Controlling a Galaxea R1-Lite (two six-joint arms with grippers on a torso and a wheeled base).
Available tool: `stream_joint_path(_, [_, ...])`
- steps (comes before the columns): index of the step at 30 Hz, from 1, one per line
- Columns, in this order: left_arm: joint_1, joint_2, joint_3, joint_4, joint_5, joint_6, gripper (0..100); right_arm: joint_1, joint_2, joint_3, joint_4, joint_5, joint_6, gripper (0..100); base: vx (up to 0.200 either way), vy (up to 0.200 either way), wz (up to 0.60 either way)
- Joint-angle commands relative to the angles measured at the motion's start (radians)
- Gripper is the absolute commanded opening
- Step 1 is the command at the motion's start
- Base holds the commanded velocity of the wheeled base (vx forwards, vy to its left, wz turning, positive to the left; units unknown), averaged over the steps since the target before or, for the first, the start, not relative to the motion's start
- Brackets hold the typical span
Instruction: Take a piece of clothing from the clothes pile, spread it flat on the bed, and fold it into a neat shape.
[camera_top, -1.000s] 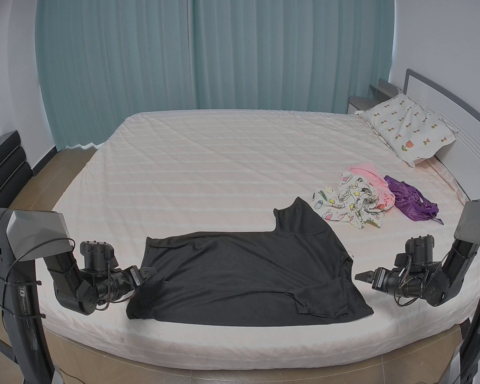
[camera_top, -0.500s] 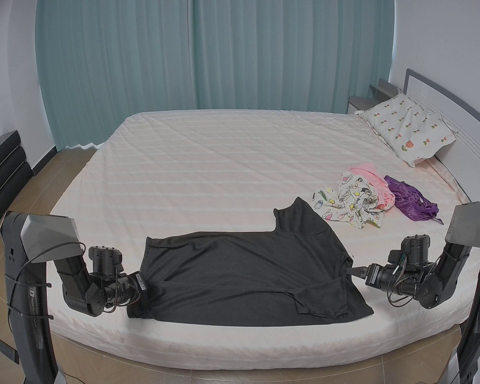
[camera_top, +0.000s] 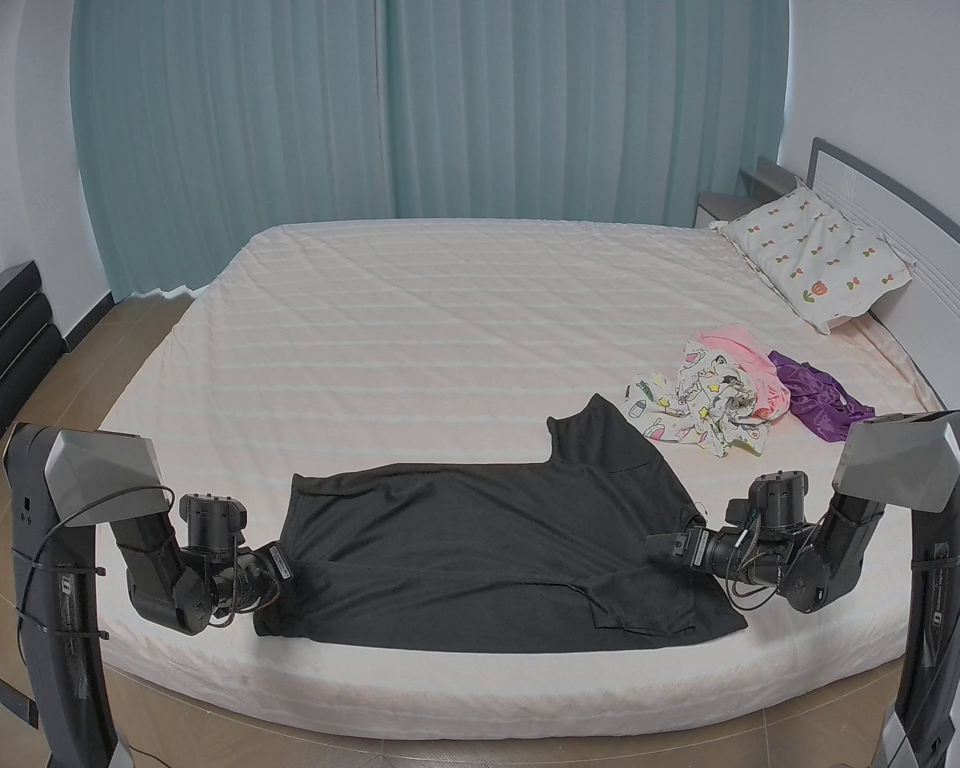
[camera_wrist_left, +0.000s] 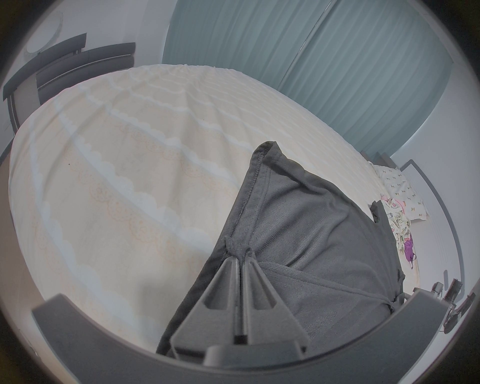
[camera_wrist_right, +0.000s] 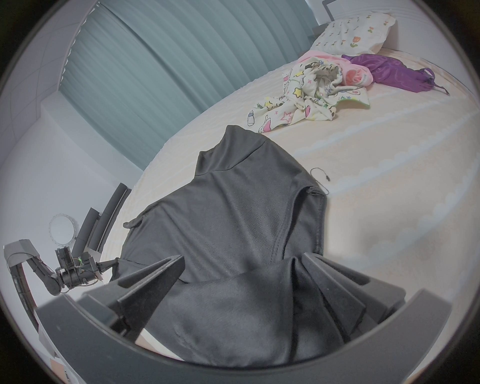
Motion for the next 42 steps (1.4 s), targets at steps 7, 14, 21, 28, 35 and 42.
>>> stream_joint_path(7, [-0.001, 0.006, -0.002, 0.000, 0.001, -0.001, 0, -0.002, 0.083, -0.038, -0.008, -0.003, -0.057, 100, 0.000, 0.000, 0.00])
stream_joint_path(14, [0.001, 0.001, -0.005, -0.002, 0.002, -0.002, 0, -0.012, 0.078, -0.040, -0.019, -0.004, -0.058, 0, 0.000, 0.000, 0.00])
stream_joint_path(21, [0.001, 0.004, -0.005, -0.002, 0.004, -0.005, 0, -0.043, 0.080, -0.038, -0.085, -0.007, -0.046, 0, 0.000, 0.000, 0.00])
stream_joint_path(28, [0.001, 0.007, -0.005, -0.002, 0.004, -0.005, 0, -0.057, 0.086, -0.038, -0.120, -0.003, -0.023, 0, 0.000, 0.000, 0.00])
stream_joint_path(35, [0.005, 0.010, -0.005, -0.002, 0.005, -0.005, 0, -0.072, 0.087, -0.034, -0.128, -0.003, -0.017, 0, 0.000, 0.000, 0.00])
stream_joint_path(42, [0.007, 0.009, -0.002, -0.002, 0.005, -0.005, 0, -0.091, 0.087, -0.029, -0.130, -0.003, -0.009, 0, 0.000, 0.000, 0.00])
